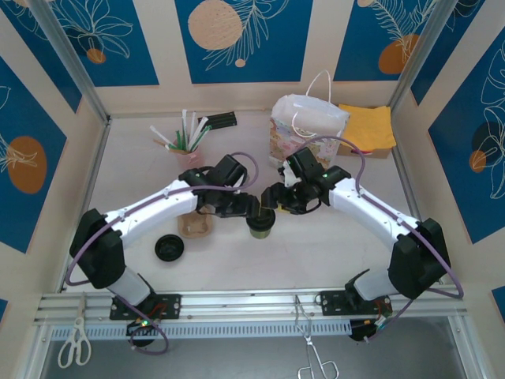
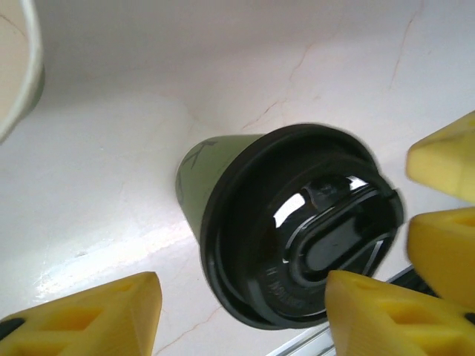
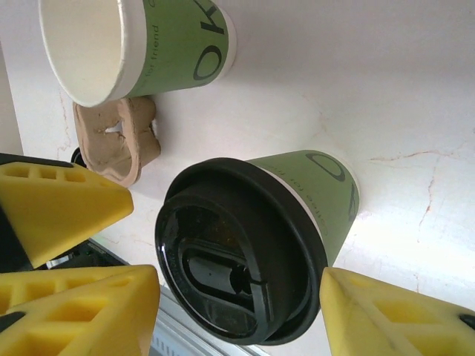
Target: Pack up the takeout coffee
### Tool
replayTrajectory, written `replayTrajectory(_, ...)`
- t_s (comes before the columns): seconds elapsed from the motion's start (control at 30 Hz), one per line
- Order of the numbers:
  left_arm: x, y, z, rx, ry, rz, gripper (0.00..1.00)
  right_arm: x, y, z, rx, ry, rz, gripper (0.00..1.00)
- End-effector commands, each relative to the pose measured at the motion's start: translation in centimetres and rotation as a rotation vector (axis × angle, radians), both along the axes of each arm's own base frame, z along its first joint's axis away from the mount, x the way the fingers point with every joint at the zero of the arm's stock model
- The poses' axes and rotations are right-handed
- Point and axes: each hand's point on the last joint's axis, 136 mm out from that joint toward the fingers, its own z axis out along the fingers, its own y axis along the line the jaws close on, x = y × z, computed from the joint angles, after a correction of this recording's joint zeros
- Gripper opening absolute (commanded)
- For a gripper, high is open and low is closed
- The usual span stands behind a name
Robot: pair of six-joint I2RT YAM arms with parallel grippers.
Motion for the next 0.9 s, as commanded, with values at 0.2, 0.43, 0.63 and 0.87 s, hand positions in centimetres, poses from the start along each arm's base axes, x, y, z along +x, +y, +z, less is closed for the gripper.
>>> replayTrajectory(0.2,1.3,-0.2,6.0,-0.043,-0.128,-0.011,0.82,1.2,-2.9,6.6,-0.035,-0.157,-0.061,0.61)
replayTrajectory(0.43,2.4,0.2,10.6,-0.091,-0.251,-0.001,1.00,4.0,-7.3,12.0,-0.062,-0.315,-0.151,0.71)
replayTrajectory(0.63,2.7,1.7,12.4,-0.081,-0.324,0.029,1.00,6.6,-10.5,14.7,-0.052,-0.408,-0.228,0.82)
replayTrajectory(0.87,3.3,6.2,12.0,0.037,-0.389,0.112,1.00,7.5,-9.4,15.6,-0.004,-0.420,-0.193,0.99)
